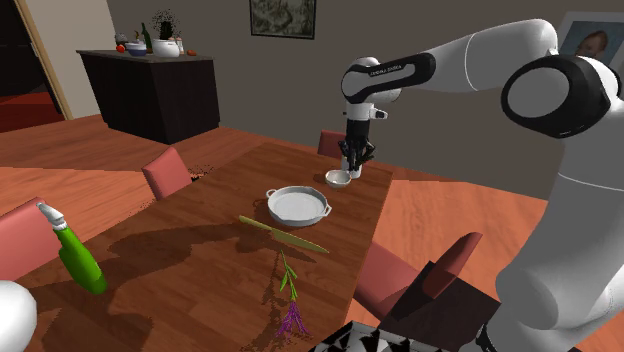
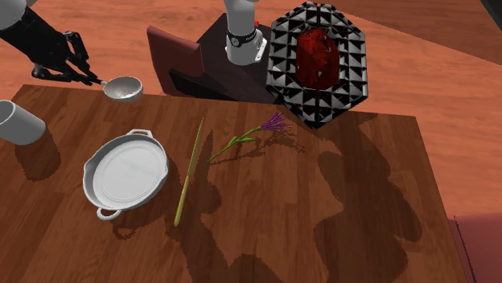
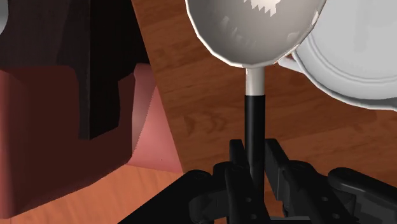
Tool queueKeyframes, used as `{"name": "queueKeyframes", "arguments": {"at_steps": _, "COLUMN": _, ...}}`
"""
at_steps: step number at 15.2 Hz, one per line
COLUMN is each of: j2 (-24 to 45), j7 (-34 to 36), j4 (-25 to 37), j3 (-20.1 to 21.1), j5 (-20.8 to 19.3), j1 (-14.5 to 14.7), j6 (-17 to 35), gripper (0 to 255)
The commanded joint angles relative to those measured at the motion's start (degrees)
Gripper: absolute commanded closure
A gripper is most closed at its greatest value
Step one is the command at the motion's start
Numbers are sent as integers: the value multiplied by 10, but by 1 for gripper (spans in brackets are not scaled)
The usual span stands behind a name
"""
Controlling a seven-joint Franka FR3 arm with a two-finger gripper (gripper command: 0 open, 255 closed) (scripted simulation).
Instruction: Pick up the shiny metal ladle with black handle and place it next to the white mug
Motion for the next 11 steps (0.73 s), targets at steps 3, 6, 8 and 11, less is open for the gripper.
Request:
{"name": "queueKeyframes", "arguments": {"at_steps": 3, "j2": 23, "j7": -46, "j4": 33, "j3": -20, "j5": -9, "j1": -27, "j6": -12, "gripper": 255}}
{"name": "queueKeyframes", "arguments": {"at_steps": 6, "j2": 50, "j7": -77, "j4": 71, "j3": -34, "j5": -16, "j1": -45, "j6": -25, "gripper": 255}}
{"name": "queueKeyframes", "arguments": {"at_steps": 8, "j2": 71, "j7": -98, "j4": 101, "j3": -43, "j5": -20, "j1": -57, "j6": -35, "gripper": 255}}
{"name": "queueKeyframes", "arguments": {"at_steps": 11, "j2": 106, "j7": -127, "j4": 155, "j3": -55, "j5": -27, "j1": -74, "j6": -53, "gripper": 255}}
